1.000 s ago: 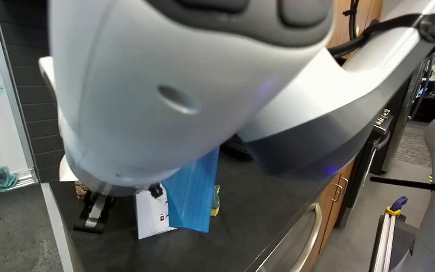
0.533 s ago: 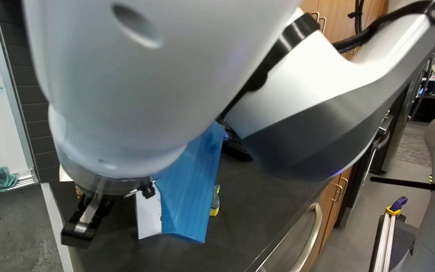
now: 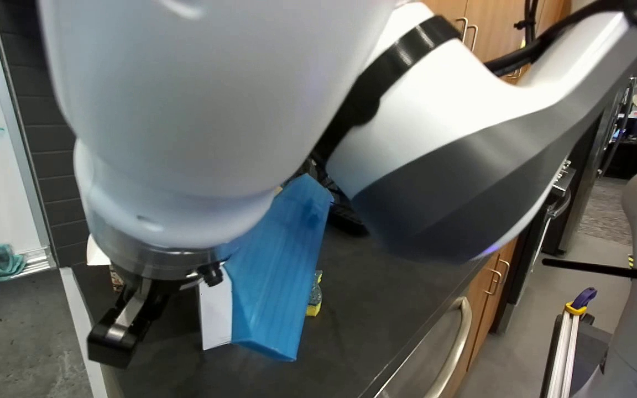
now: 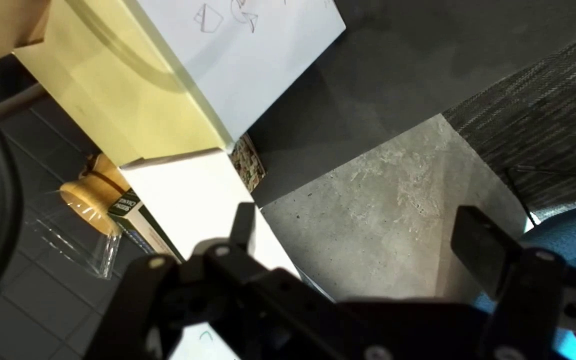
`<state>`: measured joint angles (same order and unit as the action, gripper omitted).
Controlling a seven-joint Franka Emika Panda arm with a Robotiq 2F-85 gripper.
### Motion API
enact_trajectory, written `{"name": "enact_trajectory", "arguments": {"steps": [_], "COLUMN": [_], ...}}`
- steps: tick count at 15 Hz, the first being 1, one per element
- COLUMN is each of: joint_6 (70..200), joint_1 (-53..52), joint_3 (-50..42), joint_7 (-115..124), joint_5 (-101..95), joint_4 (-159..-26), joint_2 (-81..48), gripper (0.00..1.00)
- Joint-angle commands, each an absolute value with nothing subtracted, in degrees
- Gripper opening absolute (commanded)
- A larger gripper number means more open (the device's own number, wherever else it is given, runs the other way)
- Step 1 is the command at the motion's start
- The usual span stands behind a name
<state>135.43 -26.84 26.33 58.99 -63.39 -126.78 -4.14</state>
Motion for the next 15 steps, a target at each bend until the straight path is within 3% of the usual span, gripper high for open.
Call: {"name": "enact_trajectory", "arguments": {"steps": [1,15], "joint_6": [137.9,151.1], "joint_1": [-26.0,-23.8], "joint_3": [25.3,22.1], "joint_7": [58.0,55.3], "joint_5": [-61.0,-62.7], "joint_4": [-127.9,-130.8], "joint_2": [-3.1,-4.2], "gripper": [1.00,1.00]}}
